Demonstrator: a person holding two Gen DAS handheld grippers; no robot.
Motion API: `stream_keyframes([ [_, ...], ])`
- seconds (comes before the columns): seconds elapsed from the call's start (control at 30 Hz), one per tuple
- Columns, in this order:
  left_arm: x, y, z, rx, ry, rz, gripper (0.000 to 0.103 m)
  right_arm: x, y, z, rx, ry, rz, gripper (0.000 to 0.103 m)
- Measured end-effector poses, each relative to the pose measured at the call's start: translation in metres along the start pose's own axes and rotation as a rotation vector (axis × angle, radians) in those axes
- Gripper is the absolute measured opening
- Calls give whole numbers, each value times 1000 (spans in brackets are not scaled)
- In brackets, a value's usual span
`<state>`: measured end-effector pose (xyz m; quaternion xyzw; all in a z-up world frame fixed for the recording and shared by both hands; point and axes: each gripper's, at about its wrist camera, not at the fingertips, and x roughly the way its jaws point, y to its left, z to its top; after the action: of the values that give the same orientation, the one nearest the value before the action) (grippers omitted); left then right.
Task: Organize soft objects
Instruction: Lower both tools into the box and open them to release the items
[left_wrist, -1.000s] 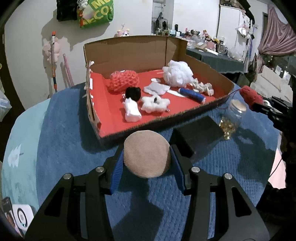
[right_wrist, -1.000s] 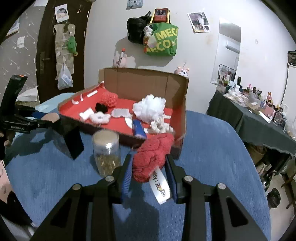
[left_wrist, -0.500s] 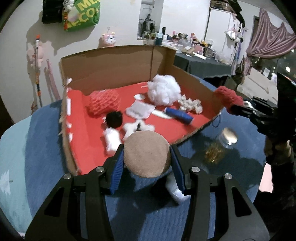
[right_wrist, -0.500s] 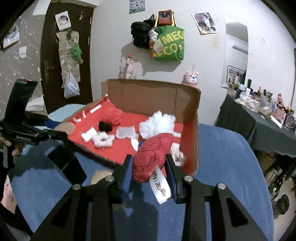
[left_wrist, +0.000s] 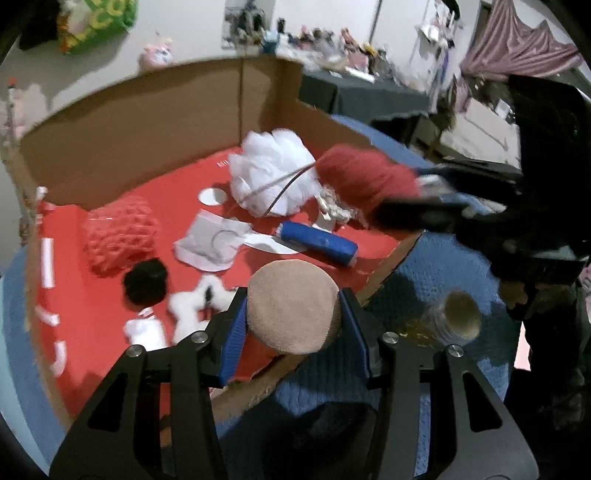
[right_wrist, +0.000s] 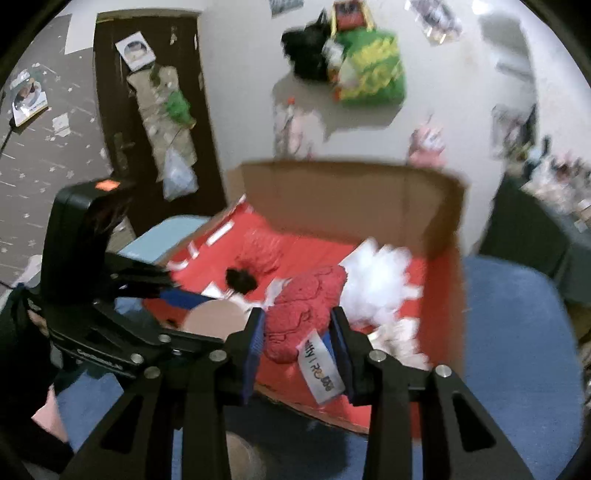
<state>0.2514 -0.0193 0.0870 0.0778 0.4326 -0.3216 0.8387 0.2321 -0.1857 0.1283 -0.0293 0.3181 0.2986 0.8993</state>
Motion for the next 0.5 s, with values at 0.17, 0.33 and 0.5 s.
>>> stream_keyframes([
  [0.17, 23, 12, 11, -8, 77, -50, 46, 38, -14, -2, 37, 126, 108, 38],
  [0.33, 37, 20, 15, 6, 127, -68, 46, 61, -21, -3, 51, 218, 158, 38],
  [0.5, 52, 26, 17, 15, 172, -66, 46, 77, -22, -3, 34, 281, 154, 38],
])
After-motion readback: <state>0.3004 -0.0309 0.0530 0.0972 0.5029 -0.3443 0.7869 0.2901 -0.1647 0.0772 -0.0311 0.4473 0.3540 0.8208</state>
